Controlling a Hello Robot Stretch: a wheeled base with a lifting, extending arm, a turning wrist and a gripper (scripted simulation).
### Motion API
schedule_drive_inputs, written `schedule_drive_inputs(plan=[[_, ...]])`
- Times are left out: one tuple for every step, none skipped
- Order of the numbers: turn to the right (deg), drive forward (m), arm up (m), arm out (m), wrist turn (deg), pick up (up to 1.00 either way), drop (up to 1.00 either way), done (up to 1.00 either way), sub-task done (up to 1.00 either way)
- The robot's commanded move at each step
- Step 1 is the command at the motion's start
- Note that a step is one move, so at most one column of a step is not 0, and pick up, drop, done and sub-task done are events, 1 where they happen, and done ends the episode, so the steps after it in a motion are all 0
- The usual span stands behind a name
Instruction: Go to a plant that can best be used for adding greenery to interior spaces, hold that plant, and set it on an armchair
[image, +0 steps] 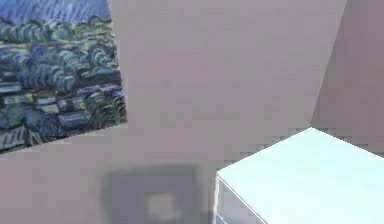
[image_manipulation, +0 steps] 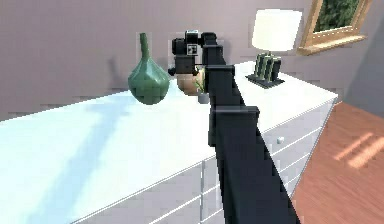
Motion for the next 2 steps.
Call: schedule_drive_inputs(plan=[[0.0, 0.00, 0.00, 0.00, 21.0, 0.00, 0.00, 0.00, 0.00], [0.0, 0.00, -0.12, 0.00, 0.0, 0.00, 0.00, 0.00, 0.00]])
